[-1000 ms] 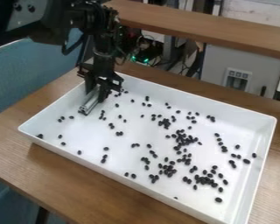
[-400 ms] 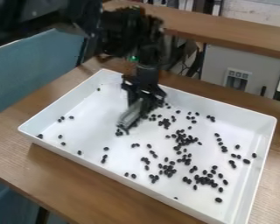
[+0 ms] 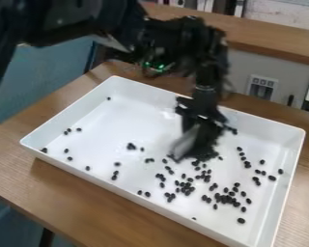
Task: Sweep into pile
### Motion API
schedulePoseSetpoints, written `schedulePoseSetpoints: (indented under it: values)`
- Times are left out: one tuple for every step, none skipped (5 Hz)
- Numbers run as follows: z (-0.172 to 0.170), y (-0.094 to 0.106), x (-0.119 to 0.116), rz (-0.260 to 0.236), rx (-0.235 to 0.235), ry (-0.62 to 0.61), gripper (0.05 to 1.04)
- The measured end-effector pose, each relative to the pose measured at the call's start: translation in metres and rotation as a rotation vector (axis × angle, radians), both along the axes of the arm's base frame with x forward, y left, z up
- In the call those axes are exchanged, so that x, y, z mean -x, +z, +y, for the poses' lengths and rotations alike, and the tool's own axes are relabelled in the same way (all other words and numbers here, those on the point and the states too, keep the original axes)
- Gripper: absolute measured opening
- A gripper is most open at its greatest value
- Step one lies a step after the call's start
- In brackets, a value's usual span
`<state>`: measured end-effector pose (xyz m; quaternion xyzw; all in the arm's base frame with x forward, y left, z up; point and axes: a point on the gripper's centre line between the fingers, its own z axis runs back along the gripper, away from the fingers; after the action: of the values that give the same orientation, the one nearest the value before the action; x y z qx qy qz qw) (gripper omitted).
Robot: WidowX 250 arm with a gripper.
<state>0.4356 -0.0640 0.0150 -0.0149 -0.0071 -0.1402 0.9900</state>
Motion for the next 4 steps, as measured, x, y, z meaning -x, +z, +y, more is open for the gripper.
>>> schedulePoseSetpoints:
  values:
    - [-0.044, 0.003, 0.02, 0.03, 0.032, -0.073, 0.392]
    - [-0.058, 0.005, 0.028, 0.058, 0.062, -0.087, 0.392]
    - [-0.039, 0.026, 0.027, 0.001, 0.045, 0.008, 0.392]
    - [0.002, 0.052, 0.015, -0.074, 0.021, 0.168, 0.392]
